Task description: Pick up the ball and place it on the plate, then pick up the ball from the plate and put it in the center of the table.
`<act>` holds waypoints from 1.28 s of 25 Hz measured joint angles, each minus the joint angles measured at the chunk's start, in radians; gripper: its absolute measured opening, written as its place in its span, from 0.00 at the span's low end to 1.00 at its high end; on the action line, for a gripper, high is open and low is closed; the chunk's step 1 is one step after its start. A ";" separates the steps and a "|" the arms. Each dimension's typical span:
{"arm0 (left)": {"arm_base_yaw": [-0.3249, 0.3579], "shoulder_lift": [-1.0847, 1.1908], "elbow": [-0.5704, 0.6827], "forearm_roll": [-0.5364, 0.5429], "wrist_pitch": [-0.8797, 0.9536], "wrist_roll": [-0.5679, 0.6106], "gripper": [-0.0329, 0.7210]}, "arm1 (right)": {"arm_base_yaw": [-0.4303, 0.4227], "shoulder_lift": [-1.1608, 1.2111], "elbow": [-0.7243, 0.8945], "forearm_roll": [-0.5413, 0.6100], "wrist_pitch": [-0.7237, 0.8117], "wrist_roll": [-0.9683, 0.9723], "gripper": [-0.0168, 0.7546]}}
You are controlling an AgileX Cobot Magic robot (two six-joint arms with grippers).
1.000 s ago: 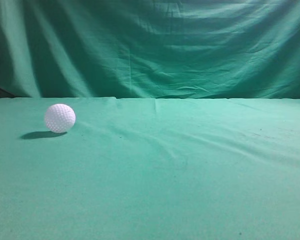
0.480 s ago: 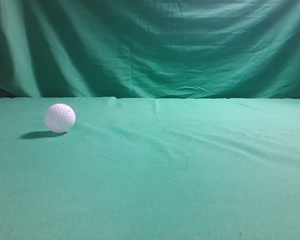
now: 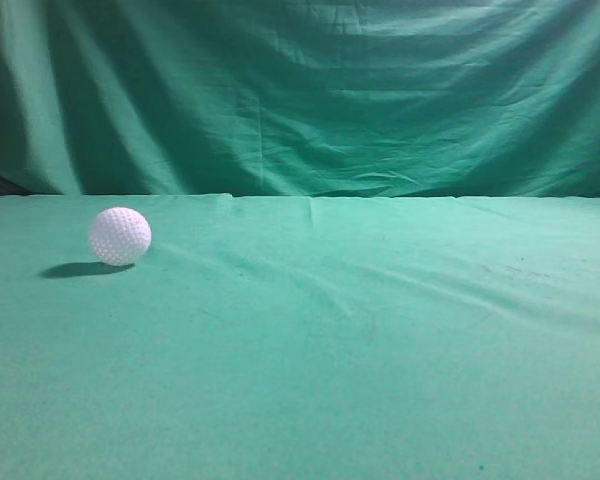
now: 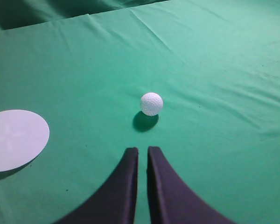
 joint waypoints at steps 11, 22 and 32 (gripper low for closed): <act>0.000 0.000 0.000 0.002 0.000 0.000 0.11 | 0.000 0.000 0.039 -0.010 0.035 -0.001 0.02; 0.000 0.000 0.000 0.002 0.000 0.002 0.11 | 0.000 0.000 0.039 -0.010 0.041 -0.002 0.02; 0.000 0.000 0.000 0.002 0.000 0.002 0.11 | 0.000 0.000 0.039 -0.011 0.041 -0.002 0.02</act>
